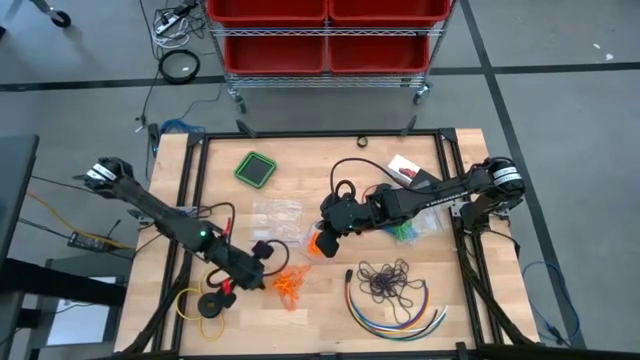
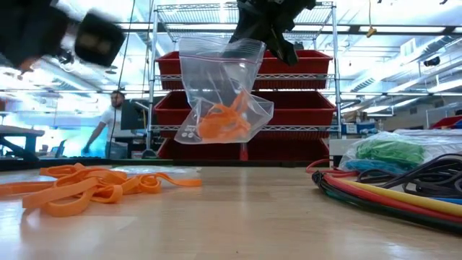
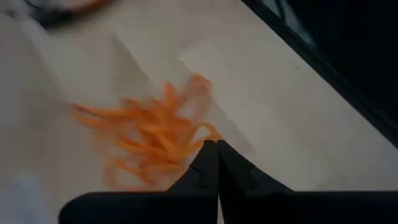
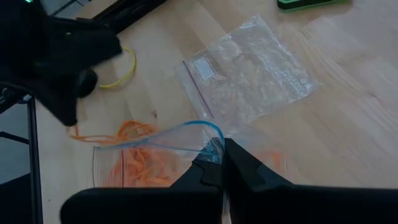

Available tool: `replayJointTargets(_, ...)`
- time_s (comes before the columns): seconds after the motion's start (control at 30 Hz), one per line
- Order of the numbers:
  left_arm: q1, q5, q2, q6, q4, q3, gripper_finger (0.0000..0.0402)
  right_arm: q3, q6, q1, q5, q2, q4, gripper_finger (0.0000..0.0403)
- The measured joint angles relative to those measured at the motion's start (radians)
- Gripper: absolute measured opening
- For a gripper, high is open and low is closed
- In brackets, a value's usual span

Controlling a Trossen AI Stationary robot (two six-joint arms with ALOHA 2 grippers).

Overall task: Sort rubber bands
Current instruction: Put the orange rubber band into the transparent zip bag

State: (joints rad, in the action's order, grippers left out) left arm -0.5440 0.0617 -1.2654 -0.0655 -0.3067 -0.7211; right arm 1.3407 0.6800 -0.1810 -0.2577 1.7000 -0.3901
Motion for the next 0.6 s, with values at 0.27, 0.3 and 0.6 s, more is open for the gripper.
replayJointTargets(0.27, 0.013, -0.319, 0.000, -0.215, -0.202, -0.271, 0.0001, 0.000, 0.007, 0.000, 0.000, 0.000, 0.000, 0.0000)
replayJointTargets(0.3, 0.021, -0.349, 0.000, -0.237, -0.202, -0.291, 0.0001, 0.000, 0.007, 0.000, 0.000, 0.000, 0.000, 0.0000)
replayJointTargets(0.6, 0.151, -0.405, -0.032, -0.348, -0.149, -0.358, 0.0001, 0.000, 0.008, 0.000, 0.000, 0.000, 0.001, 0.0000)
